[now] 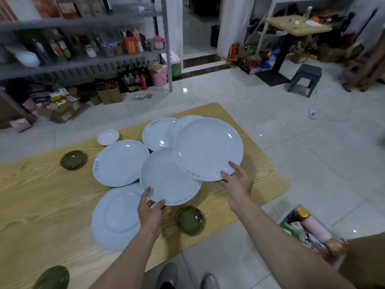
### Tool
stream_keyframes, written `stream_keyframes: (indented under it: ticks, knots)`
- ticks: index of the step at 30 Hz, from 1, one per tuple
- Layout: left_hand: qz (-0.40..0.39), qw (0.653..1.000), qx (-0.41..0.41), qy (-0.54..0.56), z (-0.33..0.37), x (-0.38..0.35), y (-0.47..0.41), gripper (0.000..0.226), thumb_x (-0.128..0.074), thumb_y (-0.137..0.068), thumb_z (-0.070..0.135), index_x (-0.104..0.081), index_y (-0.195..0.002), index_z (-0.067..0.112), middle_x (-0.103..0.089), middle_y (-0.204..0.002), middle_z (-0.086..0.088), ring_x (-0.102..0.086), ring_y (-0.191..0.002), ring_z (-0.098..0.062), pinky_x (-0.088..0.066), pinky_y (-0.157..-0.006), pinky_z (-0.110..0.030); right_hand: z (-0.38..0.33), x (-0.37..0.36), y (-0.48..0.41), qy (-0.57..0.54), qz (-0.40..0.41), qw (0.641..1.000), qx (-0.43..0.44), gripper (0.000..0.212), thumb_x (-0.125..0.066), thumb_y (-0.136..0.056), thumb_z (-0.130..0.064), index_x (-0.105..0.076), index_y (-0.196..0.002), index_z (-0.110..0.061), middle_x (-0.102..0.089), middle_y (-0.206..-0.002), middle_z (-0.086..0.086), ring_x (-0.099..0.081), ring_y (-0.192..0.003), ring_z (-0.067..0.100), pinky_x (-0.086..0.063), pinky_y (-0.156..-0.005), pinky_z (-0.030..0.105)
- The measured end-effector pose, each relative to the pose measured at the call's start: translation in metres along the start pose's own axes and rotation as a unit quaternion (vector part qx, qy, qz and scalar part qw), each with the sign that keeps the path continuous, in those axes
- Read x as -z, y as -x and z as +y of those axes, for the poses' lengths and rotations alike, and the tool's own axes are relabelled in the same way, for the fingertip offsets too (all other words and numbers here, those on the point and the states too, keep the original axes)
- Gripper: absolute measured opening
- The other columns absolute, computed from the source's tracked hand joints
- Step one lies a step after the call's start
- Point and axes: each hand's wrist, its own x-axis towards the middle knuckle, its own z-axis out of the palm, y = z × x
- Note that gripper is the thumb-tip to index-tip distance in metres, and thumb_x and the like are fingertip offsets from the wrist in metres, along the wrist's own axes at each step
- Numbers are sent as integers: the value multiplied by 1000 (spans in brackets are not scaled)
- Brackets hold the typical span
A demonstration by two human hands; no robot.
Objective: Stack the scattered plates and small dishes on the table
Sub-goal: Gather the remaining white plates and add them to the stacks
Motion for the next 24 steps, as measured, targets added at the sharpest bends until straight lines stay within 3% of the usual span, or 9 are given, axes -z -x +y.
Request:
stream_keyframes:
  ticks: [5,13,18,24]
  knots:
    - [14,998,-48,43,16,5,23,69,-68,-82,-14,-54,-134,28,-60,-119,-19,-66,-104,-35,-61,-66,-29,-10,-2,16,22,-56,998,11,41,-66,-86,12,-65,-119,-12,-73,-95,0,-73,-93,19,-61,-82,41]
    - [68,989,-106,83,38,46,63,75,-69,-82,-12,-49,-142,28,-58,-121,-17,-70,-95,-31,-59,-83,-42,-16,-25,49,40,-149,988,4,46,-66,-85,13,-64,-122,-13,-71,-100,1,-72,-94,18,-61,-80,39]
    - [87,980,-141,114,53,81,85,76,-69,-80,-15,-50,-141,25,-58,-123,-18,-69,-94,-33,-61,-65,-29,-8,-46,85,59,-196,979,10,46,-68,-84,13,-63,-123,-13,-71,-96,6,-73,-89,17,-62,-77,36]
    - [105,970,-168,138,77,151,107,76,-65,-80,-18,-48,-143,22,-58,-125,-26,-67,-96,-35,-61,-62,-29,21,-83,152,55,-241,969,3,47,-67,-83,16,-63,-120,-14,-71,-84,3,-72,-71,8,-61,-65,29]
